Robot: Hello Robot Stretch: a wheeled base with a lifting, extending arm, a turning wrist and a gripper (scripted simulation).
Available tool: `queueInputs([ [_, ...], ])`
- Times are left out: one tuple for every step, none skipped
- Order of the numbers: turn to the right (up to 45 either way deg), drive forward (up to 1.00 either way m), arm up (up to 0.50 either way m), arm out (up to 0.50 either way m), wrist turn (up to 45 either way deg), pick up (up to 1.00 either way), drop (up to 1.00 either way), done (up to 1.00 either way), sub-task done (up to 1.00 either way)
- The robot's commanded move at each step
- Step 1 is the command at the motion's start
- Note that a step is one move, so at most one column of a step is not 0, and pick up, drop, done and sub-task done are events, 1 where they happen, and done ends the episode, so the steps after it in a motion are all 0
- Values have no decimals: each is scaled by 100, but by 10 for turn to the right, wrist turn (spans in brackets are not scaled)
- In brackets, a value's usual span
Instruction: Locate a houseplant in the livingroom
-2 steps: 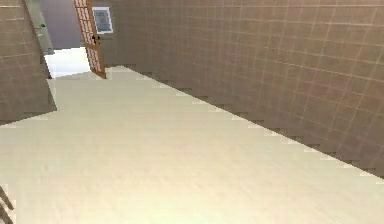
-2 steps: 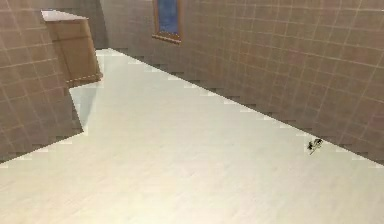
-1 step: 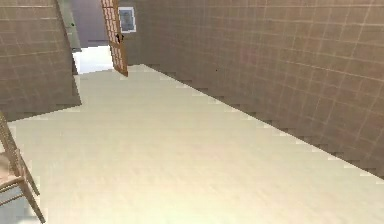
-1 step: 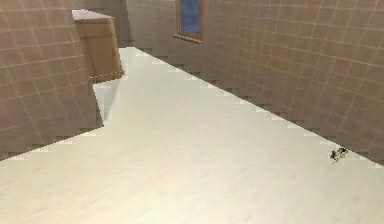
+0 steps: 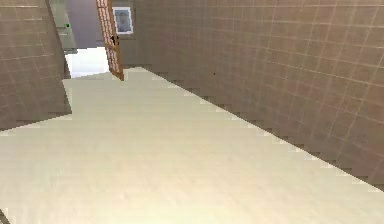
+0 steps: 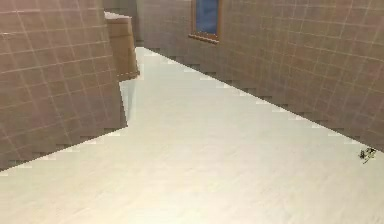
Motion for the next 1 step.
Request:
queueInputs([
  [-240, 0, 0, 0, 0, 0, 0, 0, 0],
])
